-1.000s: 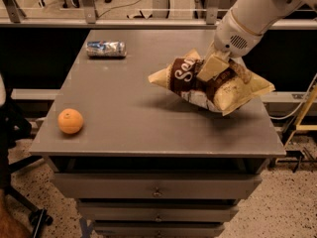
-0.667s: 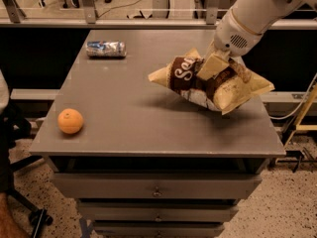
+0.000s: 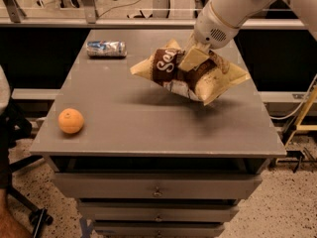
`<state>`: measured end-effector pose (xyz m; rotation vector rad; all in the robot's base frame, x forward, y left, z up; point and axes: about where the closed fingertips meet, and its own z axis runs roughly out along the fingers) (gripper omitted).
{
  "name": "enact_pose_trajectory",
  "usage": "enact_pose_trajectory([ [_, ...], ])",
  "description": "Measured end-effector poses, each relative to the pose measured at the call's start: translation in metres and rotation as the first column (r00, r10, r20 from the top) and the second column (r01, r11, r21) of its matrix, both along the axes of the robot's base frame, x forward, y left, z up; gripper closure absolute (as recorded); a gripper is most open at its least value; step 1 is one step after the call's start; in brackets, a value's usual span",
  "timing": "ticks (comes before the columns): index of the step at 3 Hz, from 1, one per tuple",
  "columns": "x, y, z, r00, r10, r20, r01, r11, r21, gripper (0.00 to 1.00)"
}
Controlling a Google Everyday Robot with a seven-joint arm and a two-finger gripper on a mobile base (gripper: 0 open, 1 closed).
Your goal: Move brown chip bag near orange
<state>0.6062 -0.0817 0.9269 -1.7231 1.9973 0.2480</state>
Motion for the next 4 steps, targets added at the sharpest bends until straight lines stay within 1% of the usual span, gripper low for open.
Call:
enact_pose_trajectory([
  [1,0.011,0.029,0.002,0.9968,0.075,0.028,-0.076,0.996,0.049,1.0],
  [2,0.011,0.029,0.002,0.9968,0.075,0.028,-0.076,0.996,0.049,1.0],
  [3,0.023,0.057,0.005,0.9927,0.107,0.055,-0.11,0.993,0.041,1.0],
  [4,0.031,0.089,0.007,0.9901,0.12,0.071,-0.124,0.991,0.051,1.0],
])
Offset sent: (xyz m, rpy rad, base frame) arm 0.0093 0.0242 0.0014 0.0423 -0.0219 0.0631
